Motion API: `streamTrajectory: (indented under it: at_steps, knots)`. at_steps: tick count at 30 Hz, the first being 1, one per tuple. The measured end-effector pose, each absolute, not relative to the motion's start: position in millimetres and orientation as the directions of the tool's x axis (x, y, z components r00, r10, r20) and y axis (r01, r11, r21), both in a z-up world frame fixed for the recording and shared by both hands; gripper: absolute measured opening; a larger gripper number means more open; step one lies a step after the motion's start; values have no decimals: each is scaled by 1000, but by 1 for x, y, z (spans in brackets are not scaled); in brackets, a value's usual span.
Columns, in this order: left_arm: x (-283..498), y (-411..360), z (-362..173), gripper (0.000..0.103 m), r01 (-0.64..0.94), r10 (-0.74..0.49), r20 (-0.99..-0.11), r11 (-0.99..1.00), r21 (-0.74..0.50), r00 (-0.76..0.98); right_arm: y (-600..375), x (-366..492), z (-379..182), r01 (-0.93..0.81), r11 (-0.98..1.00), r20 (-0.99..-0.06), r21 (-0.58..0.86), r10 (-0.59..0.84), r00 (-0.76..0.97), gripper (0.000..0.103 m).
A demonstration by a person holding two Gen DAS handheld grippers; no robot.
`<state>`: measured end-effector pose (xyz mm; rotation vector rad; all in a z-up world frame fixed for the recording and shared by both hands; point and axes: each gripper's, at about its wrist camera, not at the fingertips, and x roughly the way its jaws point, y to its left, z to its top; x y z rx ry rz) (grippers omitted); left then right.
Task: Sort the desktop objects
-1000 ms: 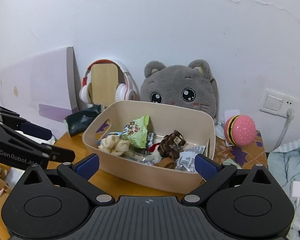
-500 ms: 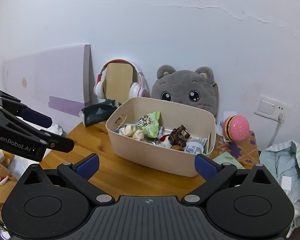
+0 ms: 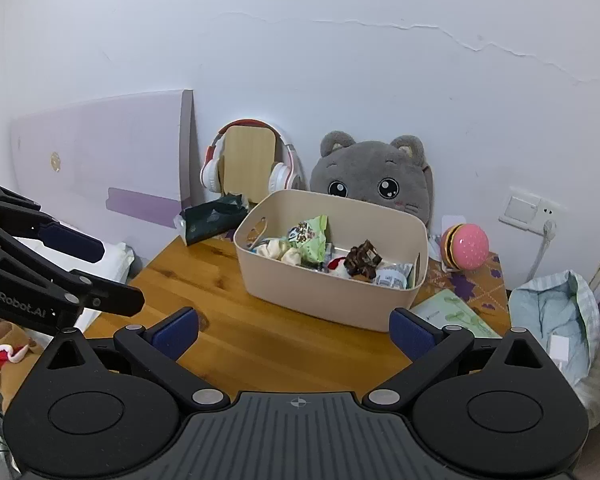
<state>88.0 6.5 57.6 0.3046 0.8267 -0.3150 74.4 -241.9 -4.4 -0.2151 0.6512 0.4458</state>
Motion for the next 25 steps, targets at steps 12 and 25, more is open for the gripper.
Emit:
streamTrajectory:
  at_steps: [12,25]
  knots:
    - [60,30,66,68,394,-139,-780,908,146,611,-245,41,14,-450,892,-632,-49,321,705,103]
    - [52,35,71,68,389,-151,-782,913,124,605,-243,28,14,-434,901,-672,-11,315,670,103]
